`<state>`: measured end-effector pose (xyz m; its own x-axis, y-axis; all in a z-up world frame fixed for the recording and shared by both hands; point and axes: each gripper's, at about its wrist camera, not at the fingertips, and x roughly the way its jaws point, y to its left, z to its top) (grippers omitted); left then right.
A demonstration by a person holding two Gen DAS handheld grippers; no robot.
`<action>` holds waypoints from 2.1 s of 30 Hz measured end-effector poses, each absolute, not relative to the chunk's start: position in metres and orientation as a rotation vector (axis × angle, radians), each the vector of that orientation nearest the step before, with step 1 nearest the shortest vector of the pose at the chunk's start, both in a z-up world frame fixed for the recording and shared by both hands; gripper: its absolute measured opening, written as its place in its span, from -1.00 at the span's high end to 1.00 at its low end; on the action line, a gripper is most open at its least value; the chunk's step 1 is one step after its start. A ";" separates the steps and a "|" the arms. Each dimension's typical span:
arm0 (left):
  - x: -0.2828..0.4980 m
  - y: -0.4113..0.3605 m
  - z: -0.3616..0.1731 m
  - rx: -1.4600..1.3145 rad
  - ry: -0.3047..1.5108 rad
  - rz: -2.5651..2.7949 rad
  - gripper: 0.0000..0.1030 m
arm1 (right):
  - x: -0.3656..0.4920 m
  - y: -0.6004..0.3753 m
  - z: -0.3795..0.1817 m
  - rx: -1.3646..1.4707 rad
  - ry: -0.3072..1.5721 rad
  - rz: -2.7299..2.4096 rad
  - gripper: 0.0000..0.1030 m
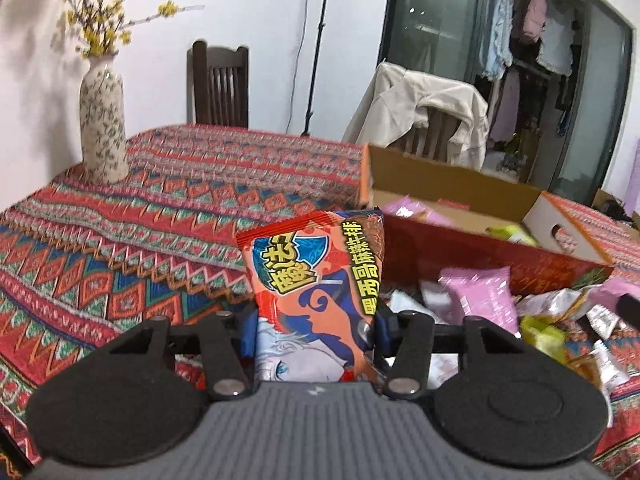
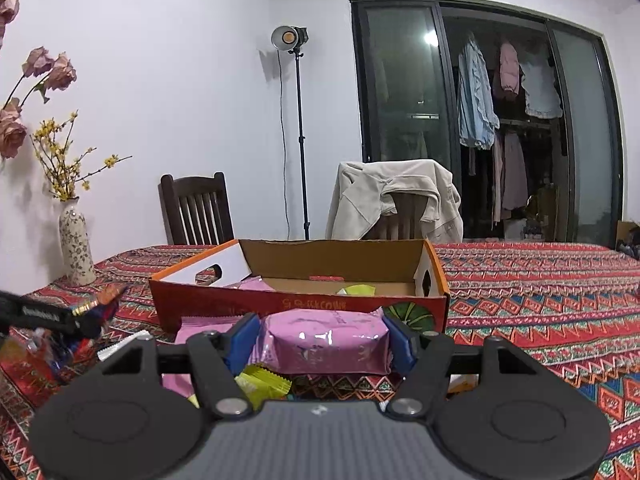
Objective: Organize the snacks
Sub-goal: 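Carry both packets into the cardboard box and open both tools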
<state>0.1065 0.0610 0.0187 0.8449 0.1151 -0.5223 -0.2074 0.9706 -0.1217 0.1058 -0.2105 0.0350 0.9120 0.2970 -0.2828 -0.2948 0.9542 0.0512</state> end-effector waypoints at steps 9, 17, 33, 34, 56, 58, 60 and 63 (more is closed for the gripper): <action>0.120 0.030 0.050 -0.115 0.481 0.076 -0.02 | 0.106 -0.205 0.065 -0.028 0.235 0.286 -0.29; 0.148 -0.004 0.088 -0.079 0.411 0.026 -0.03 | 0.134 -0.201 0.103 -0.039 0.204 0.265 -0.29; 0.254 -0.028 0.091 -0.094 0.426 0.082 -0.03 | 0.253 -0.201 0.102 0.032 0.294 0.175 -0.29; 0.261 -0.029 0.089 -0.085 0.431 0.086 -0.03 | 0.260 -0.202 0.098 0.037 0.301 0.170 -0.29; 0.288 -0.012 0.040 -0.125 0.415 0.122 -1.00 | 0.292 -0.209 0.048 0.059 0.385 0.181 -1.00; 0.286 -0.013 0.041 -0.119 0.409 0.122 -1.00 | 0.291 -0.210 0.047 0.061 0.386 0.180 -1.00; 0.285 -0.014 0.041 -0.108 0.408 0.122 -1.00 | 0.289 -0.209 0.046 0.055 0.388 0.178 -1.00; 0.285 -0.015 0.044 -0.099 0.410 0.122 -1.00 | 0.288 -0.209 0.045 0.053 0.389 0.175 -1.00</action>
<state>0.2847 -0.0151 0.0441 0.9099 0.0983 -0.4031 -0.1384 0.9878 -0.0716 0.2883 -0.2087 0.0451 0.9103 0.1796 -0.3730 -0.1594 0.9836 0.0846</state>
